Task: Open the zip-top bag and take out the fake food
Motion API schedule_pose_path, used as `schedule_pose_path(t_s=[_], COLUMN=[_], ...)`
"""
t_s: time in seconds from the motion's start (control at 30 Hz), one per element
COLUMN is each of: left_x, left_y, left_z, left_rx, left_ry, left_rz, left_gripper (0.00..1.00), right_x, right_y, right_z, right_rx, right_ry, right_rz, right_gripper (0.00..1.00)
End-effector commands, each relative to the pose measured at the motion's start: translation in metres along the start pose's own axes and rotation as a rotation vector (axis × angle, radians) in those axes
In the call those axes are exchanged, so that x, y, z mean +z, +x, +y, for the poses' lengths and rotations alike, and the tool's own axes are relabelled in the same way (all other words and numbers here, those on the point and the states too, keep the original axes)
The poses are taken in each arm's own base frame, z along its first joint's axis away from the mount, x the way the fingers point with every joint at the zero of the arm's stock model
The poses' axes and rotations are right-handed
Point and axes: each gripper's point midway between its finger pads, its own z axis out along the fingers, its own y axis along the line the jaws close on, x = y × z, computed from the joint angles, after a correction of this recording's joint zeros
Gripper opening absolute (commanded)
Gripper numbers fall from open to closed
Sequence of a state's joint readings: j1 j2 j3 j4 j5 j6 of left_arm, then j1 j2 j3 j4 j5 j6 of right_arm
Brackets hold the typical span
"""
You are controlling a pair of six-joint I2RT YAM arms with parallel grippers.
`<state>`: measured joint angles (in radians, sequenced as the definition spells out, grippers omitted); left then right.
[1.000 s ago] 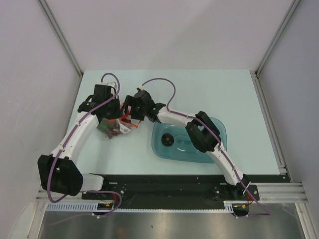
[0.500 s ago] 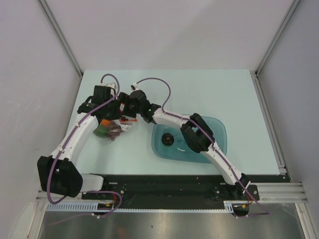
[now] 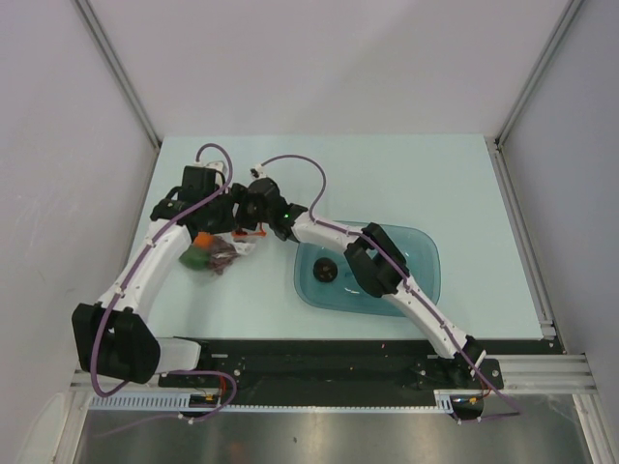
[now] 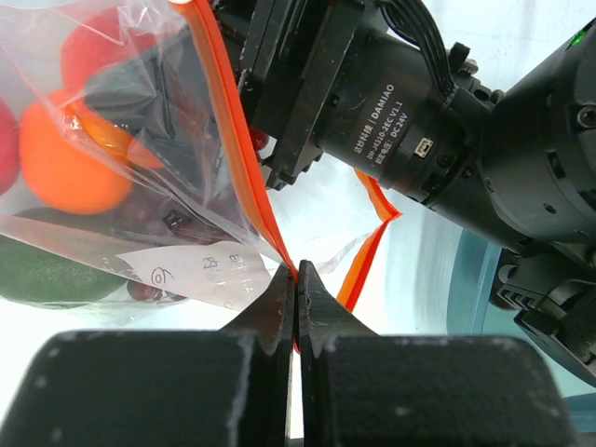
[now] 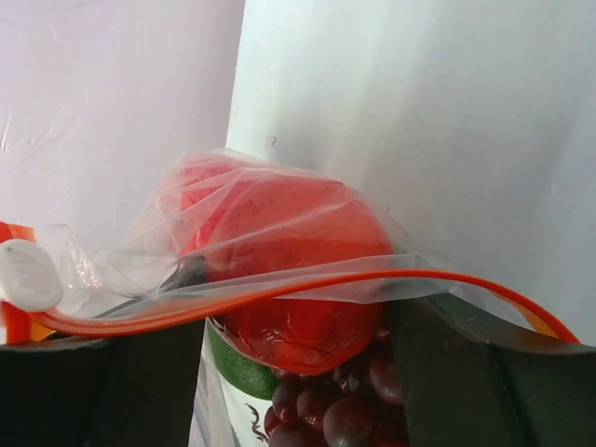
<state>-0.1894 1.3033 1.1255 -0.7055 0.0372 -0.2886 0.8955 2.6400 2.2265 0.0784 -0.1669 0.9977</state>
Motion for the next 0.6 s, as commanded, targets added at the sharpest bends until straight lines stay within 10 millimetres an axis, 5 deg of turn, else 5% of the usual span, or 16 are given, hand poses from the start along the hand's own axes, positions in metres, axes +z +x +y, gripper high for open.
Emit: schedule_pose_path(t_s=[0.0, 0.17, 0.2, 0.27, 0.3, 0.33, 0.57], left_x=[-0.015, -0.013, -0.013, -0.015, -0.015, -0.014, -0.007], left_y=[-0.009, -0.011, -0.011, -0.012, -0.012, -0.011, -0.011], left_z=[-0.003, 0.012, 0.014, 0.018, 0.020, 0.022, 0.036], left_rx=[-0.017, 0.011, 0.013, 0.015, 0.016, 0.015, 0.026], left_ry=[0.001, -0.070, -0.078, -0.085, -0.090, -0.093, -0.141], left_rz=[-0.051, -0.067, -0.064, -0.073, -0.079, -0.080, -0.085], left_gripper=[0.00, 0.00, 0.00, 0.00, 0.00, 0.00, 0.00], right_x=[-0.008, -0.036, -0.049, -0.061, -0.072, -0.078, -0.126], right_y=[-0.011, -0.010, -0.018, -0.010, -0.014, -0.010, 0.006], right_z=[0.030, 0.028, 0.042, 0.031, 0.043, 0.032, 0.032], right_rx=[-0.016, -0.048, -0.054, -0.055, -0.057, -0.052, -0.153], right_ry=[-0.034, 0.028, 0.006, 0.032, 0.015, 0.035, 0.030], right_rz=[-0.003, 0.060, 0.064, 0.118, 0.124, 0.151, 0.299], right_gripper=[0.40, 0.15, 0.12, 0.05, 0.03, 0.00, 0.00])
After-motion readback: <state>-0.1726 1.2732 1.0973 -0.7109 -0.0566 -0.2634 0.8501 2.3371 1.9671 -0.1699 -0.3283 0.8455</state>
